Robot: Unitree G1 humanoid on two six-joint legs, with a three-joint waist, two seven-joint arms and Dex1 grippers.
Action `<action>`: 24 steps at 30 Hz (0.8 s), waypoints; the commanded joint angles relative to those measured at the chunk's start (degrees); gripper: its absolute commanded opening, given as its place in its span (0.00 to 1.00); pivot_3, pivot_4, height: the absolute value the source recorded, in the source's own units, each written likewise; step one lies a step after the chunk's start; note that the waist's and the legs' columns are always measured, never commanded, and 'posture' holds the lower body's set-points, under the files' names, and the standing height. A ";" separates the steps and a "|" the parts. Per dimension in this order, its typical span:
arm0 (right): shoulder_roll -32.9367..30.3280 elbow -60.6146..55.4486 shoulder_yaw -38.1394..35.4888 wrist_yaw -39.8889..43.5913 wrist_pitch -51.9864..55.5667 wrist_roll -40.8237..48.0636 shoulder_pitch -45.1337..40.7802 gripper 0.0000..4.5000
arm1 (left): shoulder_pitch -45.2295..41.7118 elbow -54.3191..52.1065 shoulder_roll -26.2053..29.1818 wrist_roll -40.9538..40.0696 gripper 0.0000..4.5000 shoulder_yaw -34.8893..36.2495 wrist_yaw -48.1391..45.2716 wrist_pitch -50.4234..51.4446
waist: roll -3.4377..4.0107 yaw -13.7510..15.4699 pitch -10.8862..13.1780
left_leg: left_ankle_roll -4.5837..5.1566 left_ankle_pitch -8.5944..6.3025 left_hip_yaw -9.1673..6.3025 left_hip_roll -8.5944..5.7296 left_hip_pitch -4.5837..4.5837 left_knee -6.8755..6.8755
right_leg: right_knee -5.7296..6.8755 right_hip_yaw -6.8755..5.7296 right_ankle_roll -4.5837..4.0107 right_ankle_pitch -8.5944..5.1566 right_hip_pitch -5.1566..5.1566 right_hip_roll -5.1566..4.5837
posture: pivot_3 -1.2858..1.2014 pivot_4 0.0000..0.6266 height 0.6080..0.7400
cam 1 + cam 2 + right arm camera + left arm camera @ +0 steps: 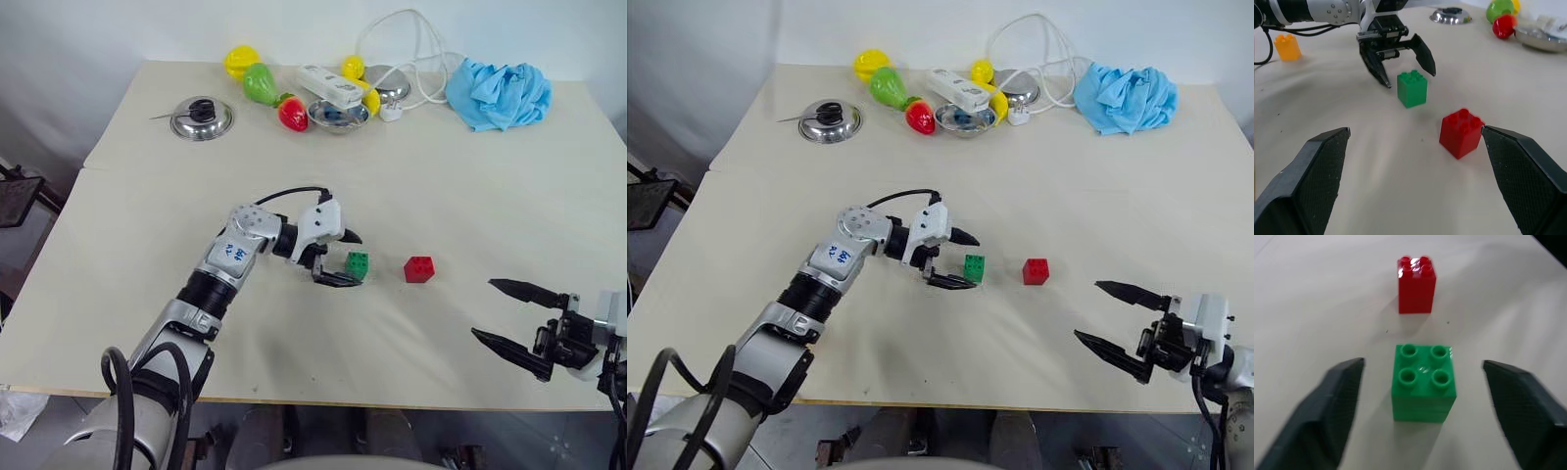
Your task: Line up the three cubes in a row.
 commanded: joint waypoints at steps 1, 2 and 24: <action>-0.78 -2.60 0.49 -0.22 2.22 2.45 -1.68 1.00 | -3.12 -5.68 3.40 -6.62 1.00 6.05 -5.32 1.80 | 0.01 -0.15 0.01 | 0.00 0.00 0.01 0.01 -0.01 0.00 | 0.01 0.00 0.00 0.00 -0.02 0.00 | 0.52 0.24 1.00; -0.88 -3.13 1.05 -0.47 3.55 2.99 -2.42 1.00 | -3.17 -6.80 5.49 -7.72 1.00 7.34 -6.82 2.78 | 0.01 -0.18 0.00 | -0.01 0.00 0.01 0.05 -0.01 0.00 | 0.01 0.00 0.00 0.00 -0.03 0.02 | 0.52 0.24 1.00; 2.26 -7.12 21.67 6.79 6.85 1.95 -21.66 1.00 | 60.00 -17.97 28.25 -23.23 1.00 63.40 -1.54 1.50 | 0.13 -1.80 0.13 | -0.31 -0.33 0.00 0.42 0.07 -0.05 | 0.04 -0.01 -0.28 -0.13 -0.13 0.18 | 0.52 0.24 1.00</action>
